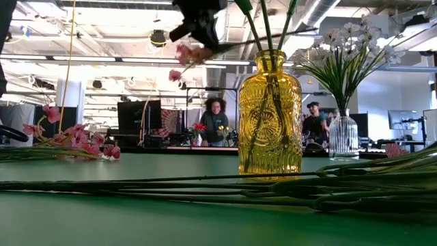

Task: Sort flowers into vase by color
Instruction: Put the top middle pink flowers into the bottom transparent vase

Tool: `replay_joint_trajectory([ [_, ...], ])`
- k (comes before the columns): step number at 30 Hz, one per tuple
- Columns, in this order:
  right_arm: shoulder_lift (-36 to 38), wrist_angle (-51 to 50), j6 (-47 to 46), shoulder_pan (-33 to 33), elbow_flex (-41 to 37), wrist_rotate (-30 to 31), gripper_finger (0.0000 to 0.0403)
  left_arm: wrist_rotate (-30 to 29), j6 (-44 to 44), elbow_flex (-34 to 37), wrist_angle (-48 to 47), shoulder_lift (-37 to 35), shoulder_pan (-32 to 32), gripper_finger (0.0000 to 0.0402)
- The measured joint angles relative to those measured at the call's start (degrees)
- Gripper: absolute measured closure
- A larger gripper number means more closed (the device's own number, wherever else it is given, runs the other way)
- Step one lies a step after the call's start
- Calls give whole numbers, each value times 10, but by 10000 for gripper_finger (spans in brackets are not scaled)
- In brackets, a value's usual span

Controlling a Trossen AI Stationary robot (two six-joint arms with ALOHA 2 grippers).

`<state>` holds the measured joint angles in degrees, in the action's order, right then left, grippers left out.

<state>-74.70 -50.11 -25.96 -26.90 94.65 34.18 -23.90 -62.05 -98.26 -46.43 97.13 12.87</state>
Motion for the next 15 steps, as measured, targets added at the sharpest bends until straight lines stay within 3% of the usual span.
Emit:
replay_joint_trajectory([
  [6,30,-2,-11,0,0,0,367,-89,-63,0,61,-2,-45,401],
  [15,66,-6,-32,-1,0,0,367,-113,-141,0,132,-2,-59,401],
])
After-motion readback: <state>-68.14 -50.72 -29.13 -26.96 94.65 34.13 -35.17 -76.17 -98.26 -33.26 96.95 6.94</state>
